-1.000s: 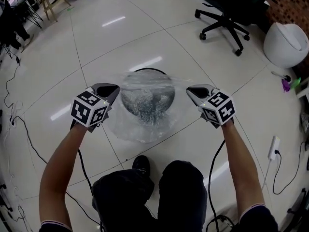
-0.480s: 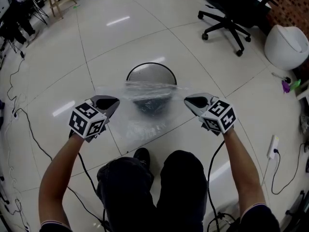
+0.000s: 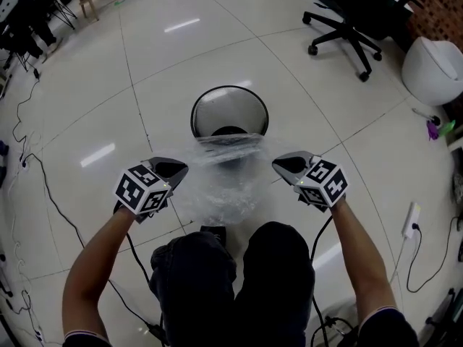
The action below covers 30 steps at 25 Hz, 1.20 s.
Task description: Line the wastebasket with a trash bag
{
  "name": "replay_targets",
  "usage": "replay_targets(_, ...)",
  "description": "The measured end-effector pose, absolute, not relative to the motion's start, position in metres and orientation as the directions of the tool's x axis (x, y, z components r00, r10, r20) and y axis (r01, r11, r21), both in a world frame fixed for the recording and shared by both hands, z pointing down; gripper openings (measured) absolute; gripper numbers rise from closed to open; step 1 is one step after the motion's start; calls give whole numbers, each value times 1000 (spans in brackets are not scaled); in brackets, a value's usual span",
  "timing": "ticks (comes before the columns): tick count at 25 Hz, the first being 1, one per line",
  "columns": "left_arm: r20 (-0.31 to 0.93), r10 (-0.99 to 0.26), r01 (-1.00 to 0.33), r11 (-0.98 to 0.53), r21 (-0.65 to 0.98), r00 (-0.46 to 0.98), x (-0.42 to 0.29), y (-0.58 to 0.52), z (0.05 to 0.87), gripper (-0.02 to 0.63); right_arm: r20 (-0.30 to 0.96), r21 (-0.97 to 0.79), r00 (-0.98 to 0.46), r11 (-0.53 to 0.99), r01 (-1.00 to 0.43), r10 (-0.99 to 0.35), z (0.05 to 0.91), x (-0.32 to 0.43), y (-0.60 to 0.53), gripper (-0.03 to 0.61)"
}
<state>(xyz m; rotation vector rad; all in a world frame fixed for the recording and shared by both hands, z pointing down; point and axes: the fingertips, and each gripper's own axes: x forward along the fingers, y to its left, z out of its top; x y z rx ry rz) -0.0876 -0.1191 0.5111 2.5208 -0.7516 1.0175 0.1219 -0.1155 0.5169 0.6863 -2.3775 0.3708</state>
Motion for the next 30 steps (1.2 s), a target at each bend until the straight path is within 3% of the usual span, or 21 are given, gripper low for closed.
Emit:
replay_targets(9,777,-217,-538,-824,178,590,-91,-85,549,12,684,-152,-673,847,-509,-282,553,127,-78,2)
replay_targets(22,789,-121,-513,-816,267,603,-77,-99,575,12,694,-245,-688,829,-502,-211,575,124,-86,2)
replay_targets(30,703,-154,-475,-833,286,694,-71,-120,540,12,580,-250,-760,824,-508,-292,531,128,-117,2)
